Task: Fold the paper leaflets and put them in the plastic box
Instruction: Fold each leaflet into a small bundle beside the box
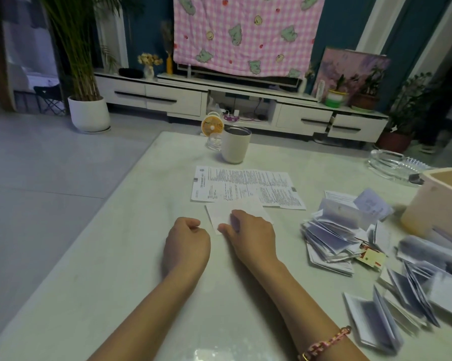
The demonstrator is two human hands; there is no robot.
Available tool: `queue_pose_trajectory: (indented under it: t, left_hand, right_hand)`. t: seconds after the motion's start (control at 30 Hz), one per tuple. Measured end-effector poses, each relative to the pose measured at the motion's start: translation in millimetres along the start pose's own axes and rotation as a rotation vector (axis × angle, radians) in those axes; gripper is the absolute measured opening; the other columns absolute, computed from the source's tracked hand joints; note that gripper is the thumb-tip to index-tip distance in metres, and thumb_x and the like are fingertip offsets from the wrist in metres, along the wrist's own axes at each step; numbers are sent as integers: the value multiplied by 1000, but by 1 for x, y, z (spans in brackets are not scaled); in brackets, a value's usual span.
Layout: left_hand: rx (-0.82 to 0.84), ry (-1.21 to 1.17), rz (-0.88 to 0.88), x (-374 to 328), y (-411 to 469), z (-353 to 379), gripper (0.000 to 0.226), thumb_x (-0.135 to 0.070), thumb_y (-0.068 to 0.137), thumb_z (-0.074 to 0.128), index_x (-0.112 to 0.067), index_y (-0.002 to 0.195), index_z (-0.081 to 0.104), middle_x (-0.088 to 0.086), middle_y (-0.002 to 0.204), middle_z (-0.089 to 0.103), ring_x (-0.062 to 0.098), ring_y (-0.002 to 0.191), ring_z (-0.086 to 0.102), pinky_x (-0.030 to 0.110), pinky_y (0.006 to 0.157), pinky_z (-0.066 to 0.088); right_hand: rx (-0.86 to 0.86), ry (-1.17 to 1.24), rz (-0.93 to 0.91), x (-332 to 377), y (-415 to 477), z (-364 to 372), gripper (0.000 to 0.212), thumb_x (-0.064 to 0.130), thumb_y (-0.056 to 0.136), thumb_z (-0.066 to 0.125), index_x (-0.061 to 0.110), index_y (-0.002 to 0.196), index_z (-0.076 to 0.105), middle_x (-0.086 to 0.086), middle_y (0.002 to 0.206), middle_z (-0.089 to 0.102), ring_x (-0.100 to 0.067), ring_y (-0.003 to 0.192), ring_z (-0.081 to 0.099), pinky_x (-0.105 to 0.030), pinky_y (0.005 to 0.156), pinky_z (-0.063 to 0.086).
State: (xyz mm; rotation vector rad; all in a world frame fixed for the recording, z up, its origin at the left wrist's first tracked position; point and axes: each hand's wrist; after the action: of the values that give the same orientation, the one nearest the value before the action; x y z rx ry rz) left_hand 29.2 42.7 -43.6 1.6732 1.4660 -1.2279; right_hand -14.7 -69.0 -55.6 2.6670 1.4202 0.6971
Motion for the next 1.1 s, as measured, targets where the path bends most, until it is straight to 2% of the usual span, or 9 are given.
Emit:
queue_pose_trajectory:
  t: [0.1, 0.2, 0.4, 0.47, 0.57, 0.67, 0.83, 1.0, 1.1]
  left_hand:
    - [0, 2, 15, 0, -1, 0, 34, -6, 87, 41, -17, 116, 56, 0, 118, 59, 23, 107, 54, 27, 84, 40]
    - [1, 13, 19, 0, -1, 1, 34, -6, 87, 41, -17, 115, 57, -1, 119, 59, 22, 107, 54, 28, 85, 41]
    - [33, 26, 35, 2, 0, -1, 34, -5, 87, 42, -16, 114, 58, -2, 118, 59, 20, 106, 53, 24, 82, 38]
    - [49, 14, 25, 2, 1, -3, 33, -5, 86, 42, -16, 113, 58, -3, 113, 58, 19, 102, 52, 25, 84, 40]
    - [90, 2, -2, 0, 6, -5, 23, -5, 83, 44, -21, 93, 58, -3, 96, 56, 23, 98, 56, 32, 87, 44]
    - [92, 12, 20, -3, 13, -5, 21, -5, 78, 43, -23, 70, 49, 1, 81, 57, 26, 78, 56, 36, 79, 48]
    - [86, 160, 59, -3, 19, -3, 29, -13, 82, 42, -25, 105, 57, -1, 107, 65, 22, 100, 61, 28, 79, 44]
    - [75, 234, 86, -5, 21, -2, 31, -12, 85, 42, -22, 111, 56, -1, 114, 62, 23, 104, 57, 27, 80, 41]
    - [104, 344, 162, -7, 22, 5, 34, -14, 89, 43, -14, 121, 53, 5, 131, 49, 26, 117, 47, 29, 90, 37]
  right_hand:
    - [-15, 59, 30, -1, 4, -3, 27, 42, 86, 59, 16, 79, 52, 2, 78, 57, -20, 75, 48, -28, 59, 29]
    - [-54, 84, 47, -3, 5, 0, 20, 35, 89, 58, 16, 94, 62, 2, 90, 65, -22, 88, 57, -29, 73, 38]
    - [-70, -87, 55, 0, 5, 4, 24, 12, 93, 40, 14, 108, 60, -5, 104, 67, -27, 94, 57, -31, 75, 40]
    - [-51, -61, 28, 1, 3, 0, 25, 22, 94, 45, 15, 116, 55, -4, 110, 66, -27, 101, 57, -32, 78, 40]
    - [52, 63, -12, 4, -4, -11, 60, 45, 83, 62, 17, 132, 41, -4, 119, 63, -27, 113, 54, -33, 90, 39]
    - [94, 59, -19, 4, -5, -16, 62, 44, 83, 64, 18, 134, 41, -3, 123, 61, -25, 116, 53, -30, 93, 35]
    - [-31, -58, -61, -5, 5, -5, 25, 21, 93, 50, 11, 115, 58, -4, 111, 68, -29, 104, 57, -32, 81, 40]
    - [-92, -50, -63, -10, 9, 0, 27, 15, 94, 46, 13, 117, 59, -5, 111, 69, -31, 103, 57, -32, 79, 39]
    - [-118, -37, -70, -10, 6, 4, 25, 18, 94, 47, 14, 114, 60, -5, 108, 69, -30, 100, 58, -32, 77, 39]
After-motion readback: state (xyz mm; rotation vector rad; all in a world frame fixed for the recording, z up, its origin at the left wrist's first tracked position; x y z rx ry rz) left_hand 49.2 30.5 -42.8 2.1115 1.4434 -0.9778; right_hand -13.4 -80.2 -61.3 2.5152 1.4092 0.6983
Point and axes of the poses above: each hand's wrist, its own y-axis towards the middle knuckle, its own z-axis out of the palm, x = y × z
